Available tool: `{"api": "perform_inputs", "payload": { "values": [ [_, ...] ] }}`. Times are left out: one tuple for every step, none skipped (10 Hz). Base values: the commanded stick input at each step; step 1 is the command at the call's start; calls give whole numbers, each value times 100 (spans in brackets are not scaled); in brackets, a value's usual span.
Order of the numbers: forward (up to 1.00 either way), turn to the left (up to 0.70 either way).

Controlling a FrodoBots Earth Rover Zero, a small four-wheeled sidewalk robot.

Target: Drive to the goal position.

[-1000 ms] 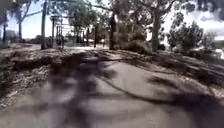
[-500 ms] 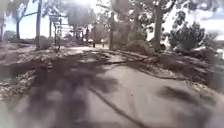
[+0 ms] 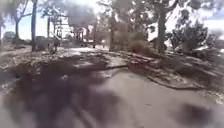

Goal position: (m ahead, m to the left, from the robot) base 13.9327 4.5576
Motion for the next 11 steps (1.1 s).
{"api": "perform_inputs", "payload": {
  "values": [
    [100,14],
    [100,4],
    [100,33],
    [100,22],
    [100,12],
    [100,1],
    [100,0],
    [100,0],
    [100,0],
    [100,3],
    [100,2]
  ]
}}
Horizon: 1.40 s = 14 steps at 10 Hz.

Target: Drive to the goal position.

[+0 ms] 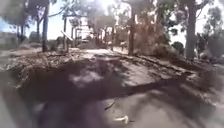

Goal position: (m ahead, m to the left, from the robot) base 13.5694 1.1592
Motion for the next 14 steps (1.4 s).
{"api": "perform_inputs", "payload": {
  "values": [
    [100,1],
    [100,1],
    [100,38],
    [100,27],
    [100,16],
    [100,5],
    [100,1],
    [100,2],
    [100,3],
    [100,4],
    [100,0],
    [100,0],
    [100,0],
    [100,0]
  ]
}}
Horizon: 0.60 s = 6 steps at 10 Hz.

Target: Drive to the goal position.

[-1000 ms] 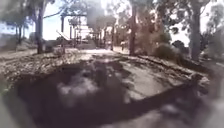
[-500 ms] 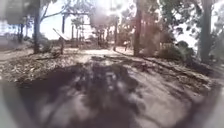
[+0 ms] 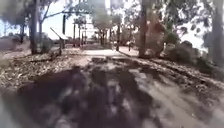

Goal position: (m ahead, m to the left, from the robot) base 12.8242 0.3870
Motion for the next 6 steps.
{"api": "perform_inputs", "payload": {
  "values": [
    [0,0],
    [0,0],
    [0,0],
    [3,1],
    [30,9],
    [56,17]
  ]
}}
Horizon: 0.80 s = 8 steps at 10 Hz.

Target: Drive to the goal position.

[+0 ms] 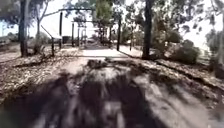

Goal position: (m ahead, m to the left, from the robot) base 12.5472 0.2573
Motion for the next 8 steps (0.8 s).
{"api": "perform_inputs", "payload": {
  "values": [
    [82,26],
    [100,0],
    [100,0],
    [100,0],
    [100,0],
    [100,0],
    [100,0],
    [100,0]
  ]
}}
